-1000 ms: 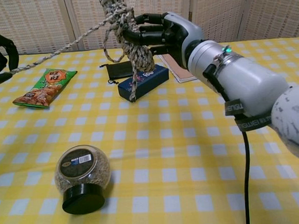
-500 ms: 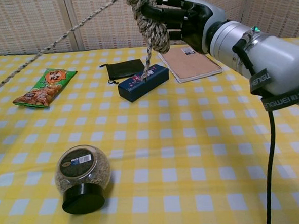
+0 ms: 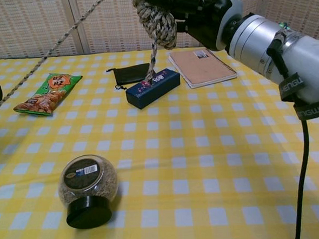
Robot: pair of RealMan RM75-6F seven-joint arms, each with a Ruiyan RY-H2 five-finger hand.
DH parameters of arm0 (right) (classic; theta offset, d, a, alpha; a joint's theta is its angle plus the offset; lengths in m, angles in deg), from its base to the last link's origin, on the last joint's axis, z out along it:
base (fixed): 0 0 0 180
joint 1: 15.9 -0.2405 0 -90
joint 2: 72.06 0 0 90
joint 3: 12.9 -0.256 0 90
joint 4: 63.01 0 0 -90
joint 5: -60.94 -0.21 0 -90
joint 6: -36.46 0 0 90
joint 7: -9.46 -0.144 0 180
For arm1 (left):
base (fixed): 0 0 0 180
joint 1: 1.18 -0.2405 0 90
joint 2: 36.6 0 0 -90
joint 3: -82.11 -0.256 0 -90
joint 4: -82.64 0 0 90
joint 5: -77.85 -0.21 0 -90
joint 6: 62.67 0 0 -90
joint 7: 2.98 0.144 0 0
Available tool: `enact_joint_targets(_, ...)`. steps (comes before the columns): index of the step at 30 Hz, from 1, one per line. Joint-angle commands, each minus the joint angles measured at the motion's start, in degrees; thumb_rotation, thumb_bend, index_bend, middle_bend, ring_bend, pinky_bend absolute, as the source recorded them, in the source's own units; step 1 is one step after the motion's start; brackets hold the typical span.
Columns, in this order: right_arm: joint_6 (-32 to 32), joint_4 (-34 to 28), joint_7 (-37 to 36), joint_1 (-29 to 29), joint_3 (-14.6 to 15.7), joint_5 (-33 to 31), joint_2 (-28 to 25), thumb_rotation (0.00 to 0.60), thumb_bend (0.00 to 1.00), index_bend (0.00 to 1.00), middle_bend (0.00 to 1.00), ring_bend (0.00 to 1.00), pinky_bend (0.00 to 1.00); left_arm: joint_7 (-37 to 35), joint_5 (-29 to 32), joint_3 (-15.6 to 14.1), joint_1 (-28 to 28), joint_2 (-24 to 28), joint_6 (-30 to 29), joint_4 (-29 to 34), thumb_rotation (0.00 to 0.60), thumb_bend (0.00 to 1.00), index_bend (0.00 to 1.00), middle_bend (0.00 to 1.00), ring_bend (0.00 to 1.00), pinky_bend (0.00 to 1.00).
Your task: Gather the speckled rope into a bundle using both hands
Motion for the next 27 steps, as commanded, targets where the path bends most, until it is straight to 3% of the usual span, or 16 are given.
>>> enact_joint_targets(1, -1.7, 0.13, -0.3, -0.14, 2.75, 4.24, -2.46, 0.6, 0.63, 0.83, 0.72, 0.76, 0.65, 1.99, -0.31, 0.47, 0.94, 0.16, 0.35, 0.06, 0.6, 0.49, 0.67, 0.86, 0.78, 0.78)
enact_joint_targets(14, -1.08, -5.58, 6.47, -2.5, 10.11, 11.24, -9.48, 0.6, 0.63, 0.83, 0.72, 0.77, 0.65, 22.69, -2.5, 3.31, 7.41, 1.18, -1.09, 4.34, 0.6, 0.49, 0.65, 0.86, 0.78, 0.78)
enact_joint_targets(19, 2.5, -8.43, 10.8, -3.86, 11.68, 8.63, -10.36, 0.6, 0.63, 0.83, 0.72, 0.76, 0.65, 34.22, -2.13, 5.19, 9.34, -0.66, -5.18, 5.33, 0.6, 0.49, 0.64, 0.86, 0.78, 0.78)
enact_joint_targets(27, 7.9, -10.25, 19.22, -6.01, 12.28, 1.66, -9.16, 0.6, 0.63, 0.83, 0.73, 0.78, 0.67, 38.37, -1.17, 7.37, 11.65, -2.21, -6.64, 9.83, 0.6, 0.49, 0.63, 0.86, 0.78, 0.78)
